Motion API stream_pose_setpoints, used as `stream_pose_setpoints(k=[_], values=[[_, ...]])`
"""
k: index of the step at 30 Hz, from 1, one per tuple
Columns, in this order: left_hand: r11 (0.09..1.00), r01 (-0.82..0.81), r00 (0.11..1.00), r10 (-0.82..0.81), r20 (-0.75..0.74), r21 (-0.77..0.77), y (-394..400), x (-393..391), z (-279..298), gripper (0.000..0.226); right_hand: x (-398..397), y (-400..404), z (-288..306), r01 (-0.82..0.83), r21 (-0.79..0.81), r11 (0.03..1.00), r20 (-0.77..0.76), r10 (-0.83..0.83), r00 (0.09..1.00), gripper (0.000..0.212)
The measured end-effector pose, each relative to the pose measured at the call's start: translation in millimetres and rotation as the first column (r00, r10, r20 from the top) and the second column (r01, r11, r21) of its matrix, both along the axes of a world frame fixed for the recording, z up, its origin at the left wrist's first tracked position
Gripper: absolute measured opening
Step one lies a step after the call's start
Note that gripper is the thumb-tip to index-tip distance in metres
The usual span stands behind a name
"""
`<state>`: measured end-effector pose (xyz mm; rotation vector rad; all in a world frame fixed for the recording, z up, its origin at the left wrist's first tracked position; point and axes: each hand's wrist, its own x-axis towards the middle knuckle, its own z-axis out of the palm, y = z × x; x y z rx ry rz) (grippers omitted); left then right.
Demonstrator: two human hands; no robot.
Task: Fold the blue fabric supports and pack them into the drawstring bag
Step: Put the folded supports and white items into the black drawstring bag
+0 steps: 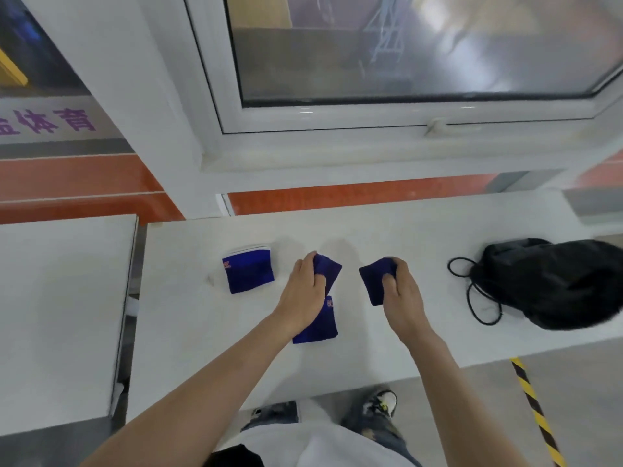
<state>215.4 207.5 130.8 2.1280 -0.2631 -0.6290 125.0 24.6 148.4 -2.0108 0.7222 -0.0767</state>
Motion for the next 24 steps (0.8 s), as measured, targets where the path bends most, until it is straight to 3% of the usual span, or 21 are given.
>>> stream_pose_setpoints(k=[6,17,21,24], values=[[0.995,0.102,0.994,-0.102,0.042,0.003,-54,-35,15,0.051,-51,-49,18,0.052,-0.012,0.999,0.070,-0.051,0.996,0.035],[0.977,0.119,0.991,-0.106,0.084,-0.177,-239,-175,24,0.038,-212,-232,7,0.104,-0.134,0.985,0.146,-0.084,0.986,0.039],[0.971,0.097,0.995,-0.091,0.037,-0.220,-292,-208,25,0.046,-256,-280,5,0.143,-0.139,0.980,0.154,-0.121,0.981,0.037],[0.972,0.127,0.988,-0.107,0.109,-0.198,-328,-216,29,0.037,-271,-314,4,0.217,-0.123,0.968,0.176,-0.194,0.965,0.036]])
